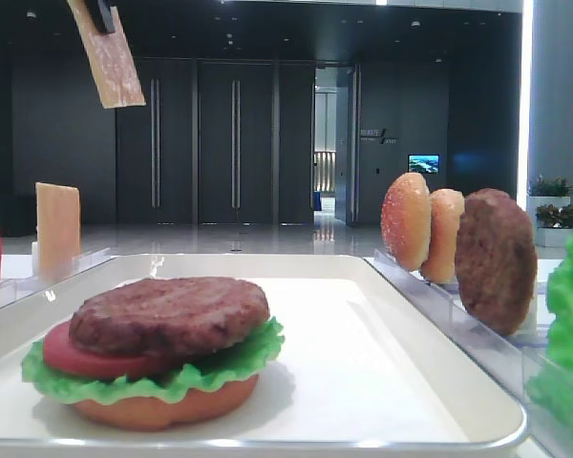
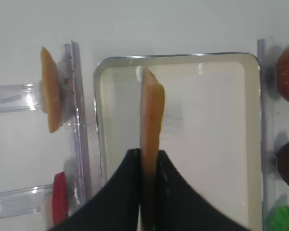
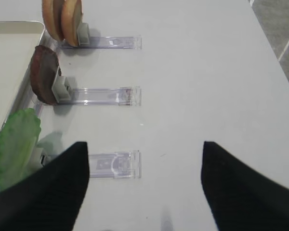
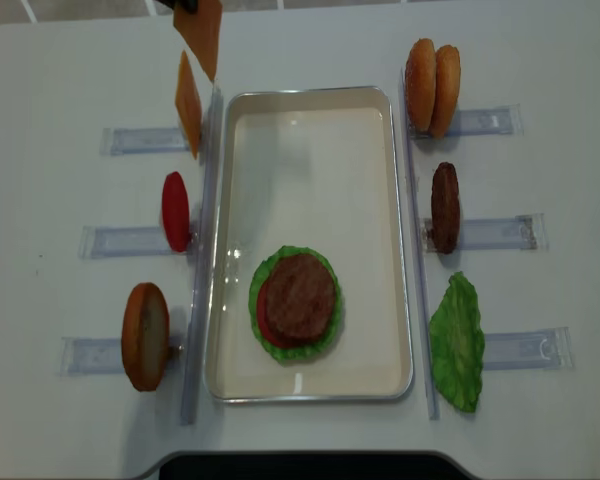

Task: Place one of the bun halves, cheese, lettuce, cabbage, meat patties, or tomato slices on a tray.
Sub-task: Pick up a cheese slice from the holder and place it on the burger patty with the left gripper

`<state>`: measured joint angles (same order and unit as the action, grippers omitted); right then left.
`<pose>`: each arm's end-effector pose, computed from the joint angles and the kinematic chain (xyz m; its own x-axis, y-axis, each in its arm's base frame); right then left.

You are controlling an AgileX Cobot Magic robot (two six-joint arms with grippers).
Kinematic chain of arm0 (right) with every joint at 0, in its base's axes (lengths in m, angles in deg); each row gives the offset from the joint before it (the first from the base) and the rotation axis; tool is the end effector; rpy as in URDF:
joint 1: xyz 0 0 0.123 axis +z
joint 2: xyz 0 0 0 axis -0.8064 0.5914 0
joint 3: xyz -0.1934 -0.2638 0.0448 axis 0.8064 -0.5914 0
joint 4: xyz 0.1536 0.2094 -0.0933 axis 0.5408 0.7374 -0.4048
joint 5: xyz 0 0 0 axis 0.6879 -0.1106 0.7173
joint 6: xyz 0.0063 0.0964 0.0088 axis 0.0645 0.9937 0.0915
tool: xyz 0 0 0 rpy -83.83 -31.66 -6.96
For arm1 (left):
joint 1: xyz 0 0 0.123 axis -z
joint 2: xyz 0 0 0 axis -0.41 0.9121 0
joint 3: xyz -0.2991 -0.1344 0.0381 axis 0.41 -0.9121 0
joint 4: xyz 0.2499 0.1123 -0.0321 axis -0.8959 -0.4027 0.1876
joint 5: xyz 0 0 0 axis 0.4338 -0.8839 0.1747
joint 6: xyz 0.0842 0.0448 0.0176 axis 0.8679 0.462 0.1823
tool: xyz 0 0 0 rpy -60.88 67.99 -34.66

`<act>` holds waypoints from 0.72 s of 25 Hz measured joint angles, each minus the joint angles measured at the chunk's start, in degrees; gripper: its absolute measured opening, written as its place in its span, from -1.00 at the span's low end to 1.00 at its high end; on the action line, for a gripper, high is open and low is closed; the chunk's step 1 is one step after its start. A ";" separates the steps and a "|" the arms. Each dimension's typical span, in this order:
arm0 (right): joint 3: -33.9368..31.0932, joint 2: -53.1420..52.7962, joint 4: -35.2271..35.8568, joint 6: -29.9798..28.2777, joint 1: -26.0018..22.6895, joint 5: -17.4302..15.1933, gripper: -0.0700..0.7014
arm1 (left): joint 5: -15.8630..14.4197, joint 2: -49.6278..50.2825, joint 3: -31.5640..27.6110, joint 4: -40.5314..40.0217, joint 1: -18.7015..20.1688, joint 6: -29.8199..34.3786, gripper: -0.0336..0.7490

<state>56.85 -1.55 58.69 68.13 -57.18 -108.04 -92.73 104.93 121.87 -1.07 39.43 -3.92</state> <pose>-0.0287 0.0124 0.2825 -0.4989 -0.0503 -0.8652 -0.0762 0.9970 -0.0140 0.4145 -0.1280 0.3924 -0.9275 -0.0322 -0.3724 0.0667 0.9660 -0.2497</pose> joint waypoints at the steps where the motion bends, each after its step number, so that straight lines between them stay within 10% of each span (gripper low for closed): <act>1: 0.00 0.00 0.00 0.00 0.00 0.00 0.41 | -0.04 -0.77 -0.50 1.47 0.00 0.74 -0.82; 18: 0.00 0.00 0.00 0.00 0.00 0.00 0.41 | 0.06 -7.20 -19.41 24.17 0.06 15.62 -0.82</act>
<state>56.85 -1.55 58.69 68.13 -57.18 -108.04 -92.67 97.73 102.46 23.10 39.49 11.70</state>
